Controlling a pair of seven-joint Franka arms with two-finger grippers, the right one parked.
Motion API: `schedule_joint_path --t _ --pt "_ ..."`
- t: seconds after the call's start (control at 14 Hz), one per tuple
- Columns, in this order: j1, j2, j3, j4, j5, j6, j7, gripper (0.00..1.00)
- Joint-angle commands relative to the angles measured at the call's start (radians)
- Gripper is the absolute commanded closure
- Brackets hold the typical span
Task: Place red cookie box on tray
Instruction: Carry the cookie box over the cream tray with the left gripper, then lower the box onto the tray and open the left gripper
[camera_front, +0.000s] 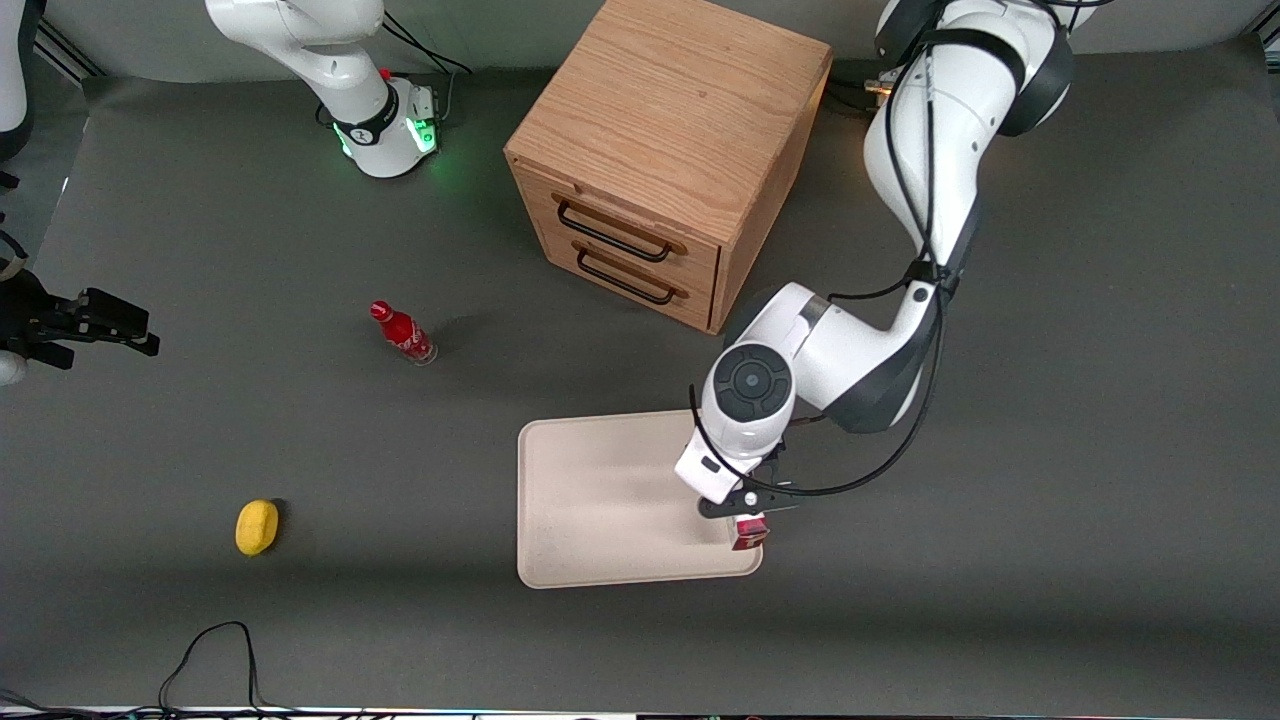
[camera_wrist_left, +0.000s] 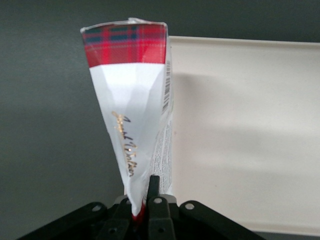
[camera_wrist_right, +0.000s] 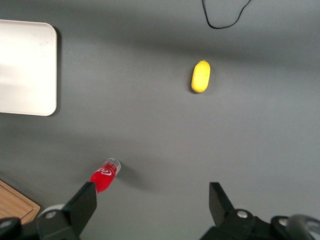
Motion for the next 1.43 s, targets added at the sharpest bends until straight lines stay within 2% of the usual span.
schedule_joint_path --t 0.0,0.71,0.79,0.86,0.93,1.36 --pt "-0.033 0.040 0.033 0.048 0.023 0.031 -0.009 1.00" --pt "-0.039 0.095 0.051 0.036 0.027 0.104 -0.015 1.00" --pt "-0.039 0.095 0.051 0.028 0.027 0.113 -0.017 0.55" --pt "-0.040 0.095 0.051 0.021 0.029 0.122 -0.015 0.03" --pt "-0.040 0.093 0.051 0.021 0.029 0.122 -0.015 0.00" --pt "-0.040 0.089 0.051 0.019 0.043 0.110 -0.015 0.00"
